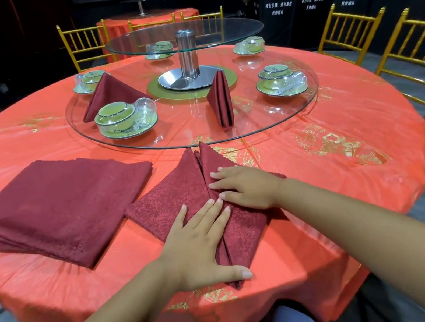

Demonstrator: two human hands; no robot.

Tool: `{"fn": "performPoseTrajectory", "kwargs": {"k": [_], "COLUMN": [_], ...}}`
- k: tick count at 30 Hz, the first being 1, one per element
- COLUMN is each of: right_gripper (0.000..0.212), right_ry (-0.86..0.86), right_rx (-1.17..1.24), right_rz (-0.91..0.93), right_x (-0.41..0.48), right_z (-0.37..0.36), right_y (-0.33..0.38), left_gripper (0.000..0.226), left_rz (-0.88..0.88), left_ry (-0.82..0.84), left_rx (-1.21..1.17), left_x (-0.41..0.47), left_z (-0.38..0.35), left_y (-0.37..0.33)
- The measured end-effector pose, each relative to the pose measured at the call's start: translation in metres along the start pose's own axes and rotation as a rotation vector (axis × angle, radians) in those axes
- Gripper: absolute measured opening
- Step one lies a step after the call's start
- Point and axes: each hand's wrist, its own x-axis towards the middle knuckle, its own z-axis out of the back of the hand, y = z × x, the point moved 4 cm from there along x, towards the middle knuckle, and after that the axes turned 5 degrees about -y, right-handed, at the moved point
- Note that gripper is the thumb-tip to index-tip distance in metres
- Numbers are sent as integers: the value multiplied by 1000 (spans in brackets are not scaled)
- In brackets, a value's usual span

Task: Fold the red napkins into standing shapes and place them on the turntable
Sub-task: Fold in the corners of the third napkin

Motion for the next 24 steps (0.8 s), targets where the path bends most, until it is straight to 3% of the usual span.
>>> {"fn": "performPoseTrajectory", "kwargs": {"k": [12,16,20,22,24], "right_gripper": [46,46,38,33,33], "right_ry": [18,-72,-278,-325,-293], "right_rx": [18,80,203,163,114], "right_rz": [-151,-191,-261,-331,-411], "right_x": [61,66,55,47,39], "right_z": [-2,0,8,13,16], "right_y": [-27,-32,-37,-45,-56], "left_gripper": [121,121,120,118,111], "left_rz": [1,6,13,19,70], "left_ry": [6,0,25,83,130], "left_rx": [-15,-28,-36,-110,-366], "left_x": [-1,-2,-2,-1,3], "left_z": [-1,-1,-1,3,13], "left_y": [1,1,1,2,8]}}
